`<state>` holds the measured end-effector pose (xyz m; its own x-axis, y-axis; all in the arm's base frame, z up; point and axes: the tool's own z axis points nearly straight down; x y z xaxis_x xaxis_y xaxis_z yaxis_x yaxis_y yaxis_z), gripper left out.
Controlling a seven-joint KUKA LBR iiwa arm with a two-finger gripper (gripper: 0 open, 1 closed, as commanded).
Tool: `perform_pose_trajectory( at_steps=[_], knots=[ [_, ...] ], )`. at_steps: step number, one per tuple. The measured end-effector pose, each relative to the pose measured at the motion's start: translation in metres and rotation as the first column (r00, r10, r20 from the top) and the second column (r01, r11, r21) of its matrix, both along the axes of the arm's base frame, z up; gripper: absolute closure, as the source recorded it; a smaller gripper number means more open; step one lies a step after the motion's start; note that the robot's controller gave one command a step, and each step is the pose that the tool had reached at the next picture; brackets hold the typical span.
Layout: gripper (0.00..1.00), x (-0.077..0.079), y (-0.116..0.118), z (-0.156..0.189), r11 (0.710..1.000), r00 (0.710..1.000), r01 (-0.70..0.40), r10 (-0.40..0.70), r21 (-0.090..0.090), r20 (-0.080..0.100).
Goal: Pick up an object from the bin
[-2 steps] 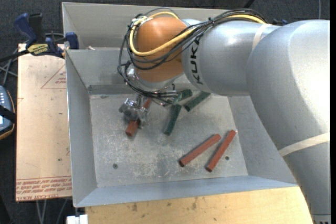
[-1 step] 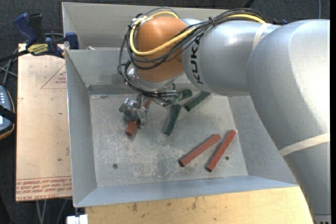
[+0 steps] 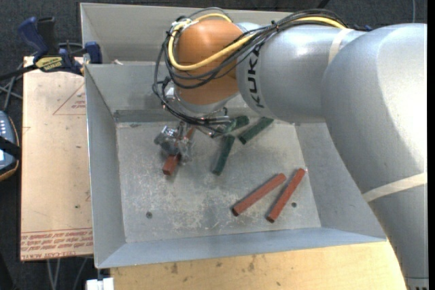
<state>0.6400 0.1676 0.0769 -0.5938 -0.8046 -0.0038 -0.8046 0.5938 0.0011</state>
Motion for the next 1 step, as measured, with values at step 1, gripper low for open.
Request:
perform_pose_trajectory(
  at_steps=[1],
  knots=[
    [1.0, -0.0005, 0.0002, 0.0069, 1.0, 1.0, 0.0, 0.0, 0.0, -0.002]
  ],
)
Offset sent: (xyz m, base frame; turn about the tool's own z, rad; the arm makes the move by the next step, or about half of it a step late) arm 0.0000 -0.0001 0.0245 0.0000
